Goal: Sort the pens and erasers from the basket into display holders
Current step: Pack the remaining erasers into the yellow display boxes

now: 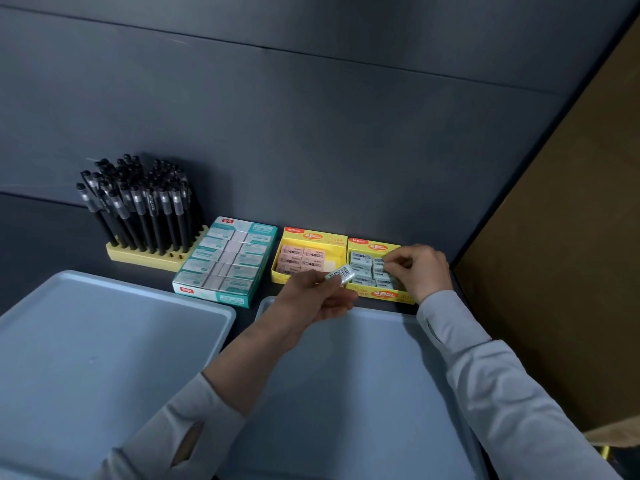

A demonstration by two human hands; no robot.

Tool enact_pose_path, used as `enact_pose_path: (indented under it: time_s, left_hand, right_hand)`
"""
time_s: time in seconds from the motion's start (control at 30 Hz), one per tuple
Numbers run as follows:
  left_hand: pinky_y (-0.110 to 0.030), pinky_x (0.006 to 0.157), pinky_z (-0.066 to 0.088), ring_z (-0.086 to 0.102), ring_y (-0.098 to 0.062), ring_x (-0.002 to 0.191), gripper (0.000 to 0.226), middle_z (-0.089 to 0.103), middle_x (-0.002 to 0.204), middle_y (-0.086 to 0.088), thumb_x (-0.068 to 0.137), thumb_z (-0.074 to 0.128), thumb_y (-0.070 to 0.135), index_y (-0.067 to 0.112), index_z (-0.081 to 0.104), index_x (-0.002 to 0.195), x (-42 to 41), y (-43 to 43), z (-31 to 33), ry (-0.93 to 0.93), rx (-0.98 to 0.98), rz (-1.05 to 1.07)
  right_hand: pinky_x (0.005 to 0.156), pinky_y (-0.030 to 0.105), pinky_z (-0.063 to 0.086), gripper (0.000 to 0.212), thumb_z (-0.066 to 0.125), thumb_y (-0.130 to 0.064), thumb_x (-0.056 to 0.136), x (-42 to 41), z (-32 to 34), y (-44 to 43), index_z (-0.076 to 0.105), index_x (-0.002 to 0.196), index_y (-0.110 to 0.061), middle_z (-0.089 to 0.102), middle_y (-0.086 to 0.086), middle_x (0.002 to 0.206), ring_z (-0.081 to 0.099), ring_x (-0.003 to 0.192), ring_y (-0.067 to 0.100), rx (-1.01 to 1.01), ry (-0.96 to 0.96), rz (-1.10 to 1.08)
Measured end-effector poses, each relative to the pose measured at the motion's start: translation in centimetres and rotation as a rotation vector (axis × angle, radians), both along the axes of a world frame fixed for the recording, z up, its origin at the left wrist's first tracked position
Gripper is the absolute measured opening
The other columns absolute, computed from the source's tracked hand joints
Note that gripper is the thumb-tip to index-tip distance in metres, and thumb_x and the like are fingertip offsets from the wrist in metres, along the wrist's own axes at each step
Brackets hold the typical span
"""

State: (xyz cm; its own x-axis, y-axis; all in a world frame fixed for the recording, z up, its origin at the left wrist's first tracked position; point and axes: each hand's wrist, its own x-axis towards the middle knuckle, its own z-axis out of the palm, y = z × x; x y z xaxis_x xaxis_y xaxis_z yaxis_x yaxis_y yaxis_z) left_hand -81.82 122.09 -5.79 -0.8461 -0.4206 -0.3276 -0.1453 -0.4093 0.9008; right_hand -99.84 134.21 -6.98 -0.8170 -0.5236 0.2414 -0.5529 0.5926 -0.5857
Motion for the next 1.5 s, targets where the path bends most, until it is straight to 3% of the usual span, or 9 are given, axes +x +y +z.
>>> enact_pose_path:
  time_s: [0.17,0.33,0.47,0.7,0.8,0.97,1.1,1.2,1.5]
  left_hand:
    - [-0.021,0.064,0.056,0.067,-0.012,0.07,0.019,0.073,0.091,-0.012,0.101,0.045,0.009,0.0,0.053,0.116,-0.6,0.1,-0.1,0.002,-0.082,-0.023]
    - [-0.027,0.065,0.056,0.062,-0.015,0.063,0.009,0.072,0.082,-0.014,0.095,0.056,0.004,0.008,0.05,0.09,-1.4,0.3,-0.5,0.037,-0.314,0.026]
    - [-0.033,0.078,0.054,0.065,-0.013,0.07,0.022,0.069,0.078,0.005,0.084,0.064,0.0,0.019,0.058,0.094,-2.0,0.2,-0.8,0.049,-0.611,0.052]
    - [-0.029,0.087,0.046,0.058,-0.016,0.103,0.034,0.065,0.114,0.003,0.082,0.073,0.013,0.023,0.066,0.114,-2.5,-0.4,-1.8,-0.063,-1.193,0.071]
    - [-0.028,0.096,0.035,0.044,-0.022,0.12,0.031,0.062,0.123,0.005,0.086,0.069,0.023,0.023,0.067,0.117,-2.5,-0.5,-2.5,-0.102,-1.412,0.01]
    - [-0.036,0.098,0.039,0.047,-0.028,0.119,0.028,0.065,0.118,0.002,0.084,0.072,0.024,0.02,0.072,0.112,-2.6,-0.8,-3.5,-0.085,-1.641,0.021]
    - [-0.044,0.089,0.05,0.056,-0.031,0.109,0.027,0.071,0.105,0.002,0.075,0.079,0.018,0.017,0.075,0.102,-2.8,-0.7,-3.5,-0.073,-1.704,0.014]
    - [-0.045,0.081,0.054,0.06,-0.032,0.099,0.031,0.073,0.097,0.002,0.066,0.085,0.013,0.016,0.076,0.095,-2.8,-0.8,-3.6,-0.037,-1.672,0.009]
    - [-0.038,0.075,0.057,0.063,-0.03,0.095,0.039,0.074,0.095,0.003,0.058,0.088,0.006,0.014,0.077,0.094,-2.4,-0.8,-3.7,0.01,-1.666,0.01]
  right_hand:
    - [0.081,0.03,0.051,0.006,0.075,-0.023,0.083,0.5,0.4,-0.1,0.079,0.086,-0.019,0.07,-0.003,0.088,0.061,0.083,0.014,0.0,0.048,0.021]
    - [0.048,0.02,0.047,0.017,0.065,-0.024,0.091,3.3,2.6,-0.6,0.072,0.082,-0.01,0.068,0.001,0.066,0.064,0.059,0.01,-0.27,-0.646,0.288]
    - [0.065,0.019,0.057,0.015,0.067,0.007,0.084,3.4,2.7,0.2,0.069,0.097,0.002,0.071,0.005,0.078,0.071,0.073,0.013,-0.422,-0.786,0.386]
    - [0.078,0.025,0.058,0.031,0.067,0.014,0.079,2.5,2.3,1.6,0.069,0.106,-0.001,0.07,0.016,0.097,0.068,0.083,0.02,-0.437,-0.685,0.311]
    - [0.073,0.02,0.057,0.03,0.072,0.009,0.077,1.6,2.8,2.4,0.071,0.103,-0.004,0.072,0.006,0.088,0.069,0.077,0.012,-0.431,-0.567,0.191]
    - [0.077,0.024,0.052,0.028,0.075,-0.002,0.079,0.6,2.3,2.5,0.074,0.088,-0.028,0.064,-0.003,0.086,0.062,0.072,0.01,-0.159,-0.263,0.154]
    - [0.085,0.018,0.043,0.035,0.061,0.001,0.087,1.1,2.7,1.1,0.075,0.104,-0.026,0.067,-0.007,0.101,0.058,0.094,0.012,0.124,-0.044,0.26]
    - [0.087,0.021,0.049,0.043,0.062,0.008,0.082,1.8,2.4,0.2,0.071,0.11,-0.024,0.068,-0.006,0.096,0.063,0.093,0.019,0.127,-0.103,0.343]
    - [0.081,0.029,0.054,0.014,0.08,-0.014,0.074,1.6,1.5,0.3,0.076,0.086,-0.021,0.07,-0.004,0.082,0.065,0.078,0.012,0.196,-0.022,0.217]
